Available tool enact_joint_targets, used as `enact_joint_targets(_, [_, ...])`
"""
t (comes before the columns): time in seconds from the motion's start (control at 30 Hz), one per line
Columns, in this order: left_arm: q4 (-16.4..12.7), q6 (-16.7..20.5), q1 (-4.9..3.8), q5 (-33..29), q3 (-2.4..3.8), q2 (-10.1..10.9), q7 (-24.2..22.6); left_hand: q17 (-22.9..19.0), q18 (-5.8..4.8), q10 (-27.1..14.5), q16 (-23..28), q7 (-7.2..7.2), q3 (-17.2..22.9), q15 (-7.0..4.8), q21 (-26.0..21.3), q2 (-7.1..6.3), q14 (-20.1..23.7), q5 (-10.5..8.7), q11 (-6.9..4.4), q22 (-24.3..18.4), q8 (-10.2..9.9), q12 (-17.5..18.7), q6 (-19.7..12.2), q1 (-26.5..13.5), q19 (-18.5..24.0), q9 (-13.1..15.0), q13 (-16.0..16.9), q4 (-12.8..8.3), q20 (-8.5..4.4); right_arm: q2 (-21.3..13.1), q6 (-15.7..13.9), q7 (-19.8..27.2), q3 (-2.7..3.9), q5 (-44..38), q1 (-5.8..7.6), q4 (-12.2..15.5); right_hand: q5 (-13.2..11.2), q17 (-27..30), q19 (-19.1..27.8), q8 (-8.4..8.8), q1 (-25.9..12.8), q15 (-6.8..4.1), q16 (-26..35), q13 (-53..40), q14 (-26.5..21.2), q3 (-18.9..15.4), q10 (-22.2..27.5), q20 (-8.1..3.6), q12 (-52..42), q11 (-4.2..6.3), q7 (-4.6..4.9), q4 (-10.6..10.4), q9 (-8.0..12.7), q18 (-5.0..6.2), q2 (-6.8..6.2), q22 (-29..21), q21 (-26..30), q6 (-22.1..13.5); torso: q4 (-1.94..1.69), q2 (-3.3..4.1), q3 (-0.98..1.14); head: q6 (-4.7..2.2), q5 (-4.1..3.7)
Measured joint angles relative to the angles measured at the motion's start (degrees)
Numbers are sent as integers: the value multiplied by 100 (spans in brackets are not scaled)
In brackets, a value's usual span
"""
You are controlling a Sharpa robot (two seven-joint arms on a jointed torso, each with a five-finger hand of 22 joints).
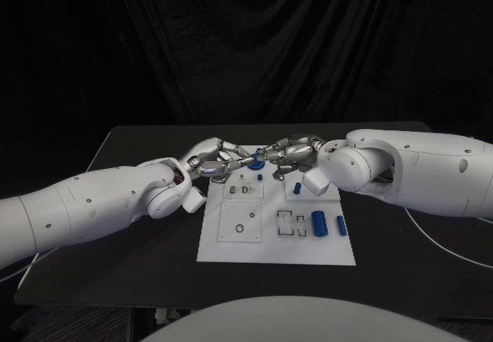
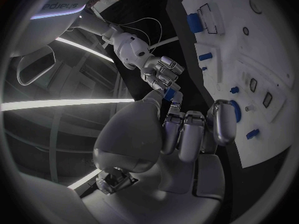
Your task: Assemble the parts on the task board
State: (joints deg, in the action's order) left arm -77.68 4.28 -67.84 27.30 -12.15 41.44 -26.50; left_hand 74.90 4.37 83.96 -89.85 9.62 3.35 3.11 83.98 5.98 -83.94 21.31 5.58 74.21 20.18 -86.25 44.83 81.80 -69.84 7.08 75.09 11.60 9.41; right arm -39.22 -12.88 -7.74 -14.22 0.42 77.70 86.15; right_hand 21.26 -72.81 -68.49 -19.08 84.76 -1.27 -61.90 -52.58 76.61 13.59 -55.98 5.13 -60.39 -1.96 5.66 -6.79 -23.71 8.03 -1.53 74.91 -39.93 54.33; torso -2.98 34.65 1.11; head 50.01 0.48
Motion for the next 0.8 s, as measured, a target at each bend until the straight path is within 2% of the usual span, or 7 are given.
enact_joint_targets(0.13, [1, -7, 1, 0, 0, -10, 2, 0, 0, 0, 0, -33, 49, 7, 0, 8, 7, 0, 0, 5, 34, -1, 33, 40, 0, 23, 0, -15, 0, 7, 3, -26, 0, -21, 0, -2, 0, 0, 0, 0, 1, 21, 0, 0, -21, 0, 0, 0, 0, 0, 8, 0, -1, 0, -1, 0, 0, -1, 0, 0, 1, 0, 1])
enact_joint_targets(0.37, [9, -19, 5, 0, -1, -16, 24, 0, 0, -9, 0, -123, 208, -46, 0, 8, -1, 28, -50, 17, 275, -23, 165, 159, 0, 200, 0, -111, 0, 20, 12, -55, 1, -43, 0, -2, -66, 7, 14, -27, 5, 21, 0, 11, -21, -32, 0, 15, 0, 0, 13, -31, -5, 0, -6, 0, 32, -6, 0, 1, 1, 0, 5])
enact_joint_targets(0.6, [11, -48, 5, -1, 1, -25, 62, 0, 1, -9, 0, -121, 468, -86, 0, -76, -22, 238, -57, 24, 467, -24, 163, 272, 8, 429, 0, -262, -53, 27, 20, -77, -3, -53, 0, -2, -72, 7, 20, -31, -15, 21, 0, 23, -21, -48, 40, 20, 0, -1, 24, -47, -8, -1, 14, 0, 32, -16, 0, 0, 1, 0, 5])
enact_joint_targets(0.8, [21, -86, 5, -3, 3, -37, 88, 0, 0, -17, 0, -96, 581, -88, 0, -98, -23, 293, -81, 33, 556, -2, 138, 295, 8, 572, 0, -338, -53, 33, 30, -95, -5, -61, -2, -10, -97, 18, 20, -52, -28, 21, 29, 22, -21, -48, 42, 20, 0, 0, 34, -47, -9, 0, 27, -1, 54, -29, 0, -2, 2, 0, 10])
